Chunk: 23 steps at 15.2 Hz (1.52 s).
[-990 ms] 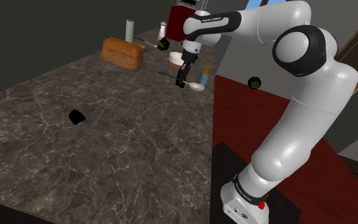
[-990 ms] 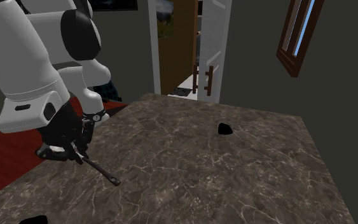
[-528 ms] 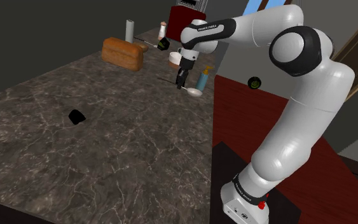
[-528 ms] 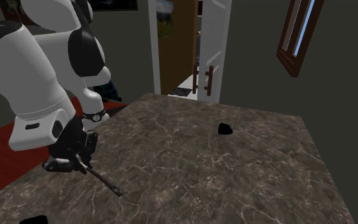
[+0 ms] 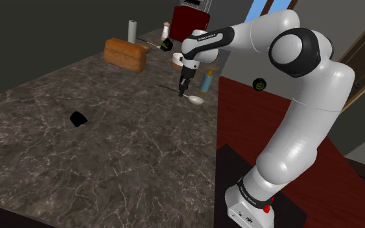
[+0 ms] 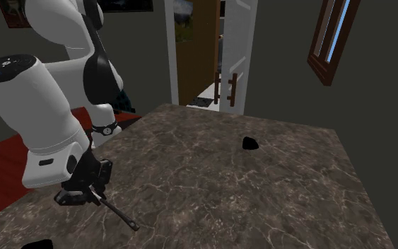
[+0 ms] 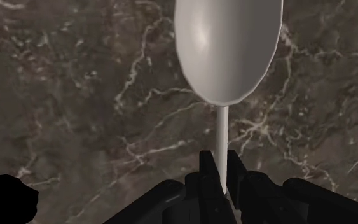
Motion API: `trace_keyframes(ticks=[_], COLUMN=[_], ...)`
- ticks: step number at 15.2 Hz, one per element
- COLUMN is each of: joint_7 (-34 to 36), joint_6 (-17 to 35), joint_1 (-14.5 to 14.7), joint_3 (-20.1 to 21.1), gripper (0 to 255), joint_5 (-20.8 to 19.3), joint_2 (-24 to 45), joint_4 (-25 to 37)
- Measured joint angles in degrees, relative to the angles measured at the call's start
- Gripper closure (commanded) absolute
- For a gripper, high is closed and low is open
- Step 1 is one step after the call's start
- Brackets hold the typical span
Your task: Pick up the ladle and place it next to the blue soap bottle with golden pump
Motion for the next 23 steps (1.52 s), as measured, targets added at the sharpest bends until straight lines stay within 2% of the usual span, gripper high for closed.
trace_keyframes(ticks=[6,7,13,18,23], joint_7=[0.0,0.0,0.0,0.2,0.2], joint_6=[0.8,0.9,0.9,-5.2,-5.9], joint_1=[0.0,0.0,0.0,-0.3,-0.3], joint_3=[0.0,0.0,0.0,-0.2,-0.3], gripper=[255,0,0,0,0], joint_5=[0.0,0.0,0.0,-0.3,-0.3], joint_2=[0.4,0.4,0.4,-1.5,-1.6], joint_4=[-0.4,-0.4,-0.4,3.8,4.4])
